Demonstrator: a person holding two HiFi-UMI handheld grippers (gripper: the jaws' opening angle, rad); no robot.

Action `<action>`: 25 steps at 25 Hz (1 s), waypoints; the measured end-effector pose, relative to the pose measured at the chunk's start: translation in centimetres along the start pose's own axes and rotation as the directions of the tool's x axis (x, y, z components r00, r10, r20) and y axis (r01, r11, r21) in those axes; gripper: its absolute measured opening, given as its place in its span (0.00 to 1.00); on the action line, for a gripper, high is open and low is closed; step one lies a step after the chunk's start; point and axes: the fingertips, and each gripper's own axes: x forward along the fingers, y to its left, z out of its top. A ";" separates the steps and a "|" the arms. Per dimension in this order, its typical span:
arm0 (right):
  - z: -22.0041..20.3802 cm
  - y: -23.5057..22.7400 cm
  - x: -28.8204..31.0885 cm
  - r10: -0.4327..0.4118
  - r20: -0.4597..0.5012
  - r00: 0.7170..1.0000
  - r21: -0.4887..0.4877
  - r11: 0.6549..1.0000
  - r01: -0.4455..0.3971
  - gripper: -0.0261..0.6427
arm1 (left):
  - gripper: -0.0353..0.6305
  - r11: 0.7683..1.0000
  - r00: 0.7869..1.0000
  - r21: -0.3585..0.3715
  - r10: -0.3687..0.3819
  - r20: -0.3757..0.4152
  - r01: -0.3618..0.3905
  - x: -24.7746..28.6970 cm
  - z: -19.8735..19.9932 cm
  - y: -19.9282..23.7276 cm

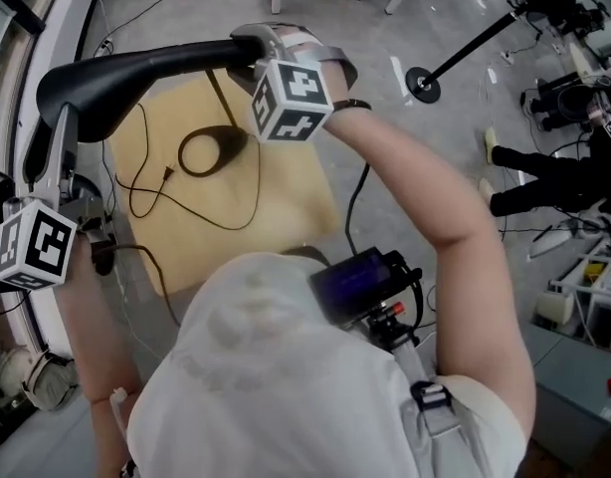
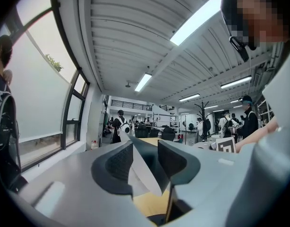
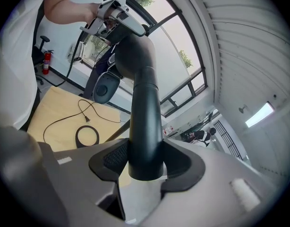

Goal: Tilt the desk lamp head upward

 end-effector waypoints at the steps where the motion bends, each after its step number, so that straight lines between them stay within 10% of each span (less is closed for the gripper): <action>1: 0.0 0.2 0.1 -0.001 0.003 1.000 0.005 1.000 0.001 0.39 | 0.29 1.000 1.000 0.001 0.001 0.002 -0.001 0.0 -0.1 0.0; 25: -0.7 0.7 0.5 -0.042 0.090 0.995 0.178 0.984 0.025 0.39 | 0.25 0.997 0.998 0.063 -0.037 0.052 0.034 1.4 3.3 -3.0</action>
